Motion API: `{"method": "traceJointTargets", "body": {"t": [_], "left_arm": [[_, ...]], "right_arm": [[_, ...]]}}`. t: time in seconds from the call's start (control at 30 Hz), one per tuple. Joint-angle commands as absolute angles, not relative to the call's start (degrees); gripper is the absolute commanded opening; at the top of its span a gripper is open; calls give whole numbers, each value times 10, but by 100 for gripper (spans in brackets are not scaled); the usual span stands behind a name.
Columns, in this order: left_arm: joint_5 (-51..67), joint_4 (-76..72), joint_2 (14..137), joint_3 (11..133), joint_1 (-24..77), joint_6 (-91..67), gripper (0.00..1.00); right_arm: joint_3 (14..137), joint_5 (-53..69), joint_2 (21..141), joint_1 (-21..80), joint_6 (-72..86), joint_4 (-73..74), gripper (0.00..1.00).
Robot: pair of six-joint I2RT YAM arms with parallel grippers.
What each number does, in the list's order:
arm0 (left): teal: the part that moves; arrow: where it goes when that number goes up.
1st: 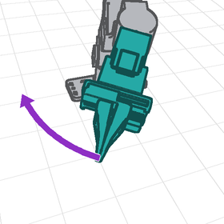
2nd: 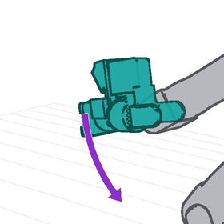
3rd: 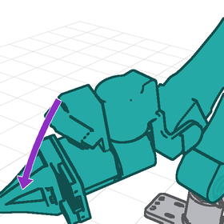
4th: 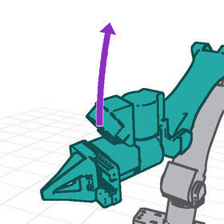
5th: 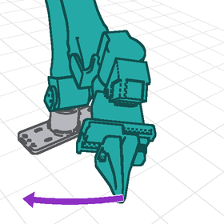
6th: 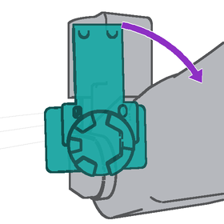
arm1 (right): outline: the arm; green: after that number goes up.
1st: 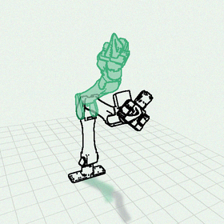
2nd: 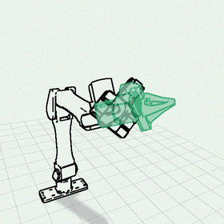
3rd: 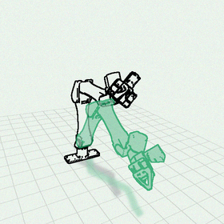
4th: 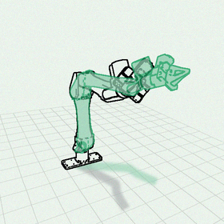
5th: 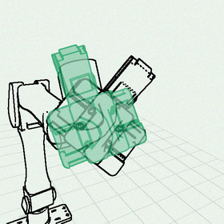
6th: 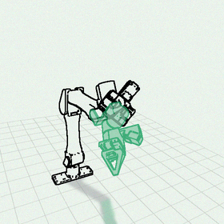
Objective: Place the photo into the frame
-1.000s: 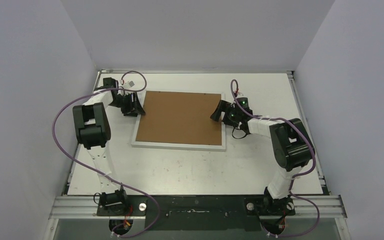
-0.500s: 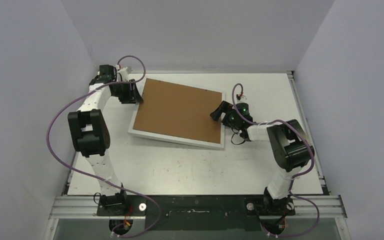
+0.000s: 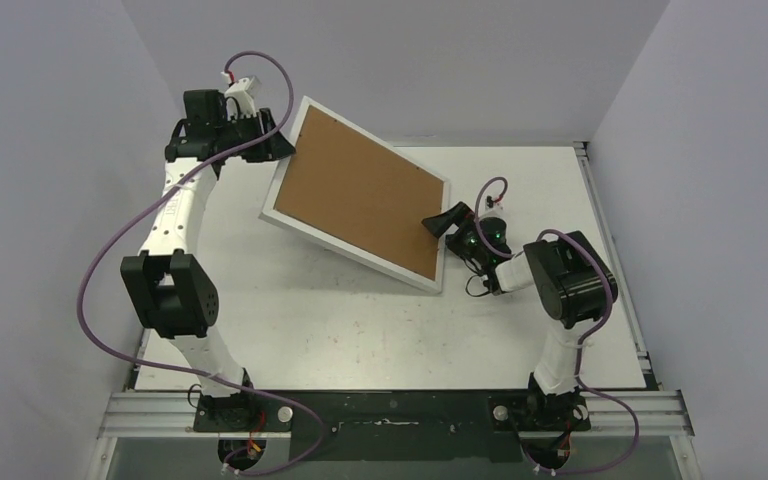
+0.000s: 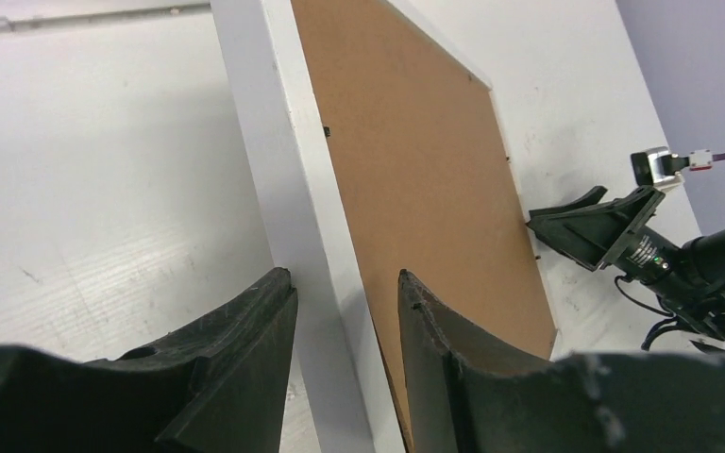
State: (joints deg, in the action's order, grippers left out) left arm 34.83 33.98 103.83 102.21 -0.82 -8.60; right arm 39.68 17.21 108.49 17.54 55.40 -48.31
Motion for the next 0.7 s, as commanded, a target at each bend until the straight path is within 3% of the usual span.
{"method": "traceJointTargets", "body": {"t": [0.0,0.67], "left_arm": [[537,396,1030,1022,77,-156,39],[585,205,1026,1003,161,-328,37]], "right_arm": [[379,370,1132,218,669,-556,90],[391,372,1178,215,669,-552,90]]}}
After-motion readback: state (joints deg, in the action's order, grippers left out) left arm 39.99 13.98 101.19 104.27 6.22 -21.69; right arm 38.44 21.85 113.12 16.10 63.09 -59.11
